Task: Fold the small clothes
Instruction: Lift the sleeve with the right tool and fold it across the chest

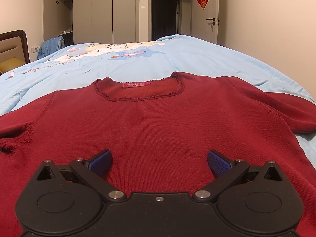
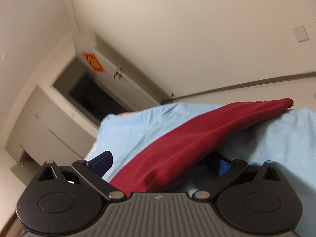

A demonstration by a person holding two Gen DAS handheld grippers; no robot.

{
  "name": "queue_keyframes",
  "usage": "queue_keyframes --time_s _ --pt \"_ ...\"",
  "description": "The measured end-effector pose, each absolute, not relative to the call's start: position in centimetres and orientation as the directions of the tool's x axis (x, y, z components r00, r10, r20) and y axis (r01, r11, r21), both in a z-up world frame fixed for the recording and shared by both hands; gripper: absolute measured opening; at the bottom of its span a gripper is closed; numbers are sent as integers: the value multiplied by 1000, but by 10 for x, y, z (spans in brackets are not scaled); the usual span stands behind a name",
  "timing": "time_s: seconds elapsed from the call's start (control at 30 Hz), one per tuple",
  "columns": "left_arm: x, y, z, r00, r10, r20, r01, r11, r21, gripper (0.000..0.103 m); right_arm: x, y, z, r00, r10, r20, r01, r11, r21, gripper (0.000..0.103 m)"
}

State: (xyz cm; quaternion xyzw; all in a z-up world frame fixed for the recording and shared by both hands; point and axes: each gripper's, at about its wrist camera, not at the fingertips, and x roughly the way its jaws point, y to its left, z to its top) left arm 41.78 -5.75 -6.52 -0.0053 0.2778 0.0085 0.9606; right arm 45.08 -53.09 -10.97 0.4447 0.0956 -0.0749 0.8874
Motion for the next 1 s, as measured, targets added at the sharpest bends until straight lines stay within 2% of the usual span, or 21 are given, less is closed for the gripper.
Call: queue_keyframes --time_s 0.13,0.3,0.5,0.57,0.63,0.73,0.87,1.0 --pt "418 -58 -65 846 13 -534 -19 1000 -6 103 451 -541 -118 974 -85 -209 220 551 805 100" --pt "418 -58 -65 846 13 -533 -19 1000 -7 103 453 -545 -126 964 -133 -232 266 540 798 87" --pt "418 -57 -66 846 12 -533 -19 1000 -8 103 461 -549 -127 933 -171 -316 357 534 766 60" --pt "418 -58 -65 845 10 -534 -19 1000 -11 103 467 -545 -120 915 -187 -357 398 555 730 40" --pt "419 -57 -65 844 7 -536 -18 1000 -15 103 470 -545 -113 896 -206 -392 435 580 689 24" --pt "419 -57 -63 841 6 -541 -17 1000 -16 103 476 -537 -98 894 -224 -388 435 639 634 13" --pt "420 -52 -55 832 -11 -555 -14 999 -40 103 481 -521 -65 902 -246 -355 405 767 498 8" --pt "417 -46 -47 821 -14 -571 -12 999 -43 102 479 -493 -29 929 -242 -281 332 879 342 8"
